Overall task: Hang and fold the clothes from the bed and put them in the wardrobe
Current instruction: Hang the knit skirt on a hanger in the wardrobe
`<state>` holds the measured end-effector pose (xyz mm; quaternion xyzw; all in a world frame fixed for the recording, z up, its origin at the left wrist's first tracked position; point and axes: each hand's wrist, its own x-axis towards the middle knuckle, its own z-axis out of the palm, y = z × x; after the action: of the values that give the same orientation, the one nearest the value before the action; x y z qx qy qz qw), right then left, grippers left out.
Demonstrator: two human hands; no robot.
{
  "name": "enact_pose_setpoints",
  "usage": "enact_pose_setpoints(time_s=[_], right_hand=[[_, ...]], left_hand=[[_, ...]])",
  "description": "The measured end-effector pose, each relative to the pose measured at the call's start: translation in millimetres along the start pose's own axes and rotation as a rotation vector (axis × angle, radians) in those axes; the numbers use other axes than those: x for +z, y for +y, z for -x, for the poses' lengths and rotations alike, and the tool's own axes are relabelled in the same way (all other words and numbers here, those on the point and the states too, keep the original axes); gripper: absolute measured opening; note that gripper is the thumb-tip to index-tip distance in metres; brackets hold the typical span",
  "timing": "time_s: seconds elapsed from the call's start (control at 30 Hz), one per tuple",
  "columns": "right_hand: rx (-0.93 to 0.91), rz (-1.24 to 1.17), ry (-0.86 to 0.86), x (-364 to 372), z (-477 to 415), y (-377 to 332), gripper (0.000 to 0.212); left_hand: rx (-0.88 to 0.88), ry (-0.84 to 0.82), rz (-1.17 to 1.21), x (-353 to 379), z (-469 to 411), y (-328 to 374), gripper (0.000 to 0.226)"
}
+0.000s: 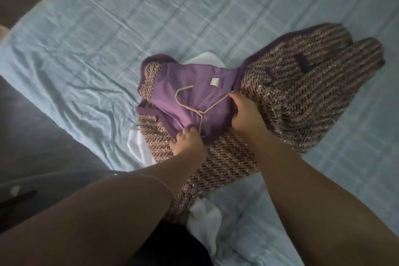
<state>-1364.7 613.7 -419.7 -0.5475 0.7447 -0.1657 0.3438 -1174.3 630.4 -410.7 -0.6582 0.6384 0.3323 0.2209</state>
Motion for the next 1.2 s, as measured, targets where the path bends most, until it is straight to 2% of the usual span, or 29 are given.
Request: enact_pose_setpoints(time_s=[0.13,0.23,0.3,0.4,0.5,0.63,0.73,0.9,1.07,1.2], right_hand=[[-0.004,0.279,-0.184,-4.1,-19.0,10.7,0.078],[-0.016,0.409,-0.237,-4.5,-19.7,13.4,0.081],[-0.052,0.431,-0.239,-11.7,-20.4,13.1,0.073],[-0.135,0.474,-0.188,-31.8,-21.0,6.2,0.04],[-0.18,0.656,-0.041,-52.7,-9.8,-4.2,0.025],[-0.144,0.788,0.217,-82.4,14.5,-18.6,0.03],[-0.085,0.784,0.34,-110.1,35.6,-36.9,0.032],[0.079,0.662,0.396,-157.4,73.2,-79.5,0.032],[-0.011,0.531,0.664,-210.8,107.6,-132.2,0.028],[-0.031,0.555,0.797,-257.7,126.1,-173.9,0.026]], left_hand=[[0.025,0.024,0.073,-0.1,-3.1,-4.0,0.042],[0.065,0.044,0.17,-5.2,0.0,-11.5,0.025],[0.12,0.041,0.212,-10.6,5.4,-18.6,0.023],[0.228,0.075,0.21,-23.8,15.9,-30.9,0.023],[0.326,0.169,0.157,-45.7,21.8,-35.6,0.02],[0.434,0.275,0.139,-85.1,26.6,-24.5,0.021],[0.534,0.358,0.089,-120.6,33.8,-14.3,0.023],[0.712,0.398,0.054,-186.3,59.3,-3.9,0.024],[0.858,0.436,0.11,-252.0,88.1,10.5,0.022],[0.976,0.521,0.215,-300.6,109.8,27.9,0.025]])
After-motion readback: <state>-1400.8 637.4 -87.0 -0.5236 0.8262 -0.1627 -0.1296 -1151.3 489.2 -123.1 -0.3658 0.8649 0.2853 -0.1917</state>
